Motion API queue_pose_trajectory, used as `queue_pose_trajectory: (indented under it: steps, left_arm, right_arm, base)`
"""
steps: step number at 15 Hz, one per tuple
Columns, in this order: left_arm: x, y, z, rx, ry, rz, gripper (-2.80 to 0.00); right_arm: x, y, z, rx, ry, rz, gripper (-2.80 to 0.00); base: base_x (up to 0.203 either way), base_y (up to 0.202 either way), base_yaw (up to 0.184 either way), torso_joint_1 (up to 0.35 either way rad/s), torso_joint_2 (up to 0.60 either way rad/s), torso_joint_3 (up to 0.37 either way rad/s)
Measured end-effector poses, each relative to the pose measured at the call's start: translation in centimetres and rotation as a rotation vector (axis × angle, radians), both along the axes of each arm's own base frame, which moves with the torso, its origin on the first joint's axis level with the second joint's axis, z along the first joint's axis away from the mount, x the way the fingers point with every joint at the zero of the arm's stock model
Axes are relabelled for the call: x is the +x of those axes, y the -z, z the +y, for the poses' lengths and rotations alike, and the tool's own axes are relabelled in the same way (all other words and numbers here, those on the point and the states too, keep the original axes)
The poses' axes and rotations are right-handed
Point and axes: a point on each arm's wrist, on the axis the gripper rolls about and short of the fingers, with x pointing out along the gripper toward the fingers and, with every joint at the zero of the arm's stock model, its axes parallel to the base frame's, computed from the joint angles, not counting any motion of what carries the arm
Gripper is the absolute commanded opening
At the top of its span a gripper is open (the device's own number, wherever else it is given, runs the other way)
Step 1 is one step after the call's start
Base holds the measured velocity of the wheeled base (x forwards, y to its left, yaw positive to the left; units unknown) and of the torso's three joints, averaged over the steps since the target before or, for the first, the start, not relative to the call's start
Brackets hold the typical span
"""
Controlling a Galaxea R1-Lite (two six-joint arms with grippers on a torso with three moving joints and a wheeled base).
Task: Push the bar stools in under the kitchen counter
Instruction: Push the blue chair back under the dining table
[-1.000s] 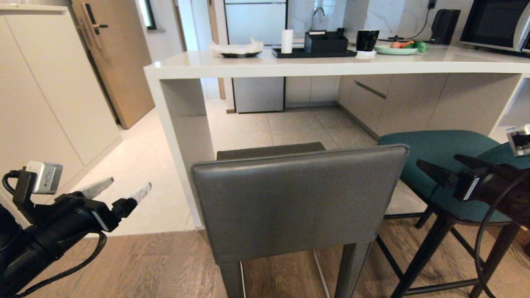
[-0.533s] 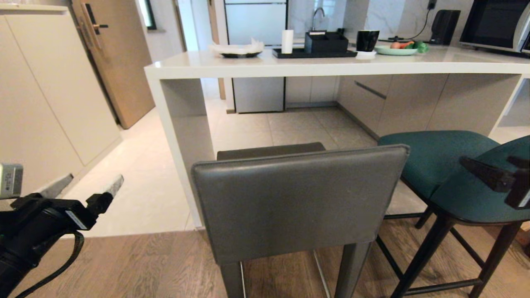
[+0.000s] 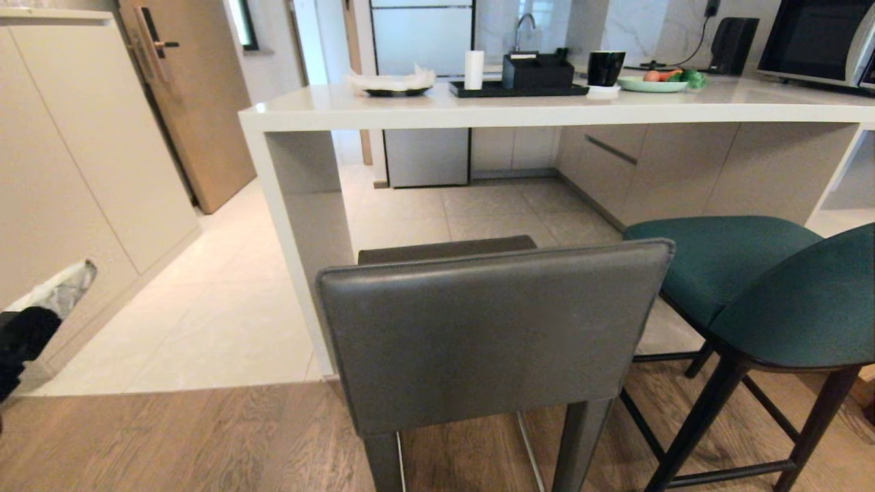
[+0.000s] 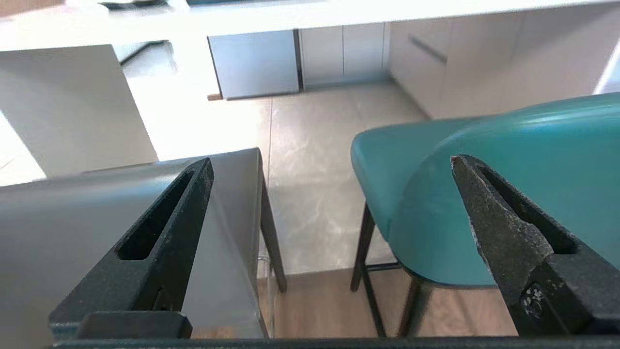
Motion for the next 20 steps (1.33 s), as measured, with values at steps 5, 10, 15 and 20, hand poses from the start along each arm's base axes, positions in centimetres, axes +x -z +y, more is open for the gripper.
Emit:
queue_pose_trajectory:
  steps: [5,10,15,20]
  left_arm:
    - [-6.5,1.2,-0.4,-0.010,0.006,0.025,0.00]
    - [-11.0,2.8,-0.6,0.059,0.027,-0.013,0.00]
    - [-13.4,5.0,-0.7,0.080,0.152,0.011,0.00]
    - [-12.4,11.6,-0.7,0.093,0.130,0.137,0.00]
  right_arm:
    - [-6.4,1.8,0.3,-0.081,0.021,-0.031,0.00]
    - [-9.8,3.4,0.4,-0.102,0.069,-0.074,0.00]
    - [-11.3,4.6,0.0,-0.117,-0.018,-0.095,0.00]
    - [-10.7,12.4,0.3,-0.135,-0.064,0.060,0.00]
  base:
    - [0.000,0.000,0.000,0.000,0.00,0.000]
    - [0.000,0.000,0.000,0.000,0.00,0.000]
    - [0.000,0.000,0.000,0.000,0.00,0.000]
    - [0.000,0.000,0.000,0.000,0.00,0.000]
